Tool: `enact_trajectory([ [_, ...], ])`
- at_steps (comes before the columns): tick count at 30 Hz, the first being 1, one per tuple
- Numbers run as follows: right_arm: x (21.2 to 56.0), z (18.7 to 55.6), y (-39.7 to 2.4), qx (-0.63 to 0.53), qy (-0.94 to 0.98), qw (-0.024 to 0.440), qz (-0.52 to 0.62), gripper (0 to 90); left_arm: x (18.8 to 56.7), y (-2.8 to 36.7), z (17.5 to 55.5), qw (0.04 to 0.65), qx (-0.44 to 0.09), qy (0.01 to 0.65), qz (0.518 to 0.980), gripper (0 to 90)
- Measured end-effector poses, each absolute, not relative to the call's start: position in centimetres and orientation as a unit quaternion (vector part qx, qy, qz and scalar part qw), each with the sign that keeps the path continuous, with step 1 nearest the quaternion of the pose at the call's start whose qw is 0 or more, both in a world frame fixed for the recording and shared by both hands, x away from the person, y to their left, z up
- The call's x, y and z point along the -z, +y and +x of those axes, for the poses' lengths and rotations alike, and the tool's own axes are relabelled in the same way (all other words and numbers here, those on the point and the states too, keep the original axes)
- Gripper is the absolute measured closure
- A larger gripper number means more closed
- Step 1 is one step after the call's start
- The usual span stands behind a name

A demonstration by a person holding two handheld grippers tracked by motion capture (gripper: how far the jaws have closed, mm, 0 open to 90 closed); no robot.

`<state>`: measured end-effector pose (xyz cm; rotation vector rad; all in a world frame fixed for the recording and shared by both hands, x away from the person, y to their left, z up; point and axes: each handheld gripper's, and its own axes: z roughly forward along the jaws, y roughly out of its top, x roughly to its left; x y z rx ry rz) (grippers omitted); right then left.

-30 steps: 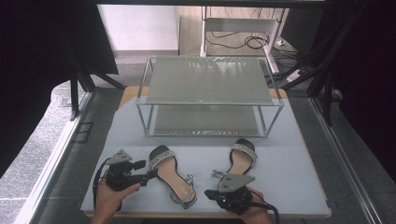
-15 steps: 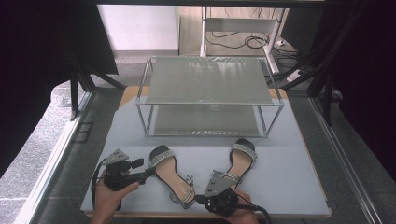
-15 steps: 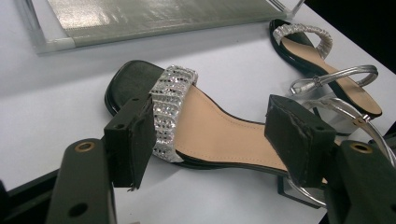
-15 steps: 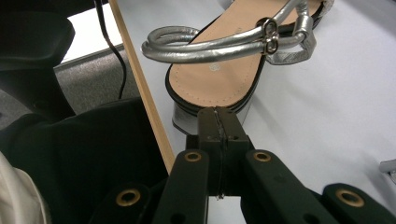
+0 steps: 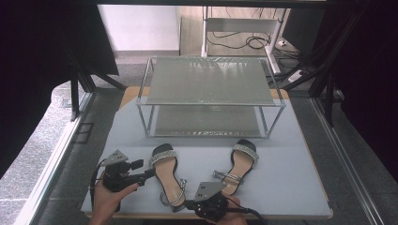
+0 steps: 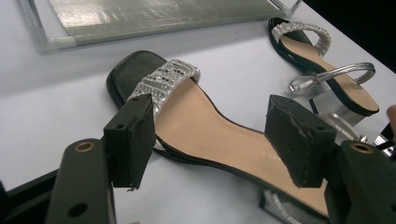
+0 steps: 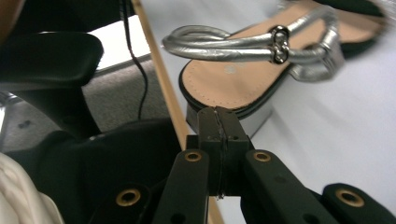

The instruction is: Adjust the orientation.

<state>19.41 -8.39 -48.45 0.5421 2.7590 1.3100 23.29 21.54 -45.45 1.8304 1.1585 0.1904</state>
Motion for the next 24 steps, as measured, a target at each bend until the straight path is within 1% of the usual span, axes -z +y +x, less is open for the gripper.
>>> enact_trajectory([
  [3,48.5,19.4,-7.4,-0.424,0.89,0.009,0.167,89.9,45.3,21.8,23.2,0.466,-0.079,0.473,0.744,33.9],
  [4,48.6,19.2,-6.3,-0.426,0.891,-0.001,0.159,89.9,45.3,21.9,23.2,0.467,-0.079,0.473,0.743,33.9],
  [12,49.2,19.2,-1.9,-0.448,0.884,-0.023,0.133,89.9,44.8,23.3,22.9,0.479,-0.089,0.482,0.728,34.0],
  [24,49.7,20.0,2.0,-0.465,0.876,-0.03,0.125,89.9,44.7,23.9,22.9,0.481,-0.09,0.487,0.724,34.0],
])
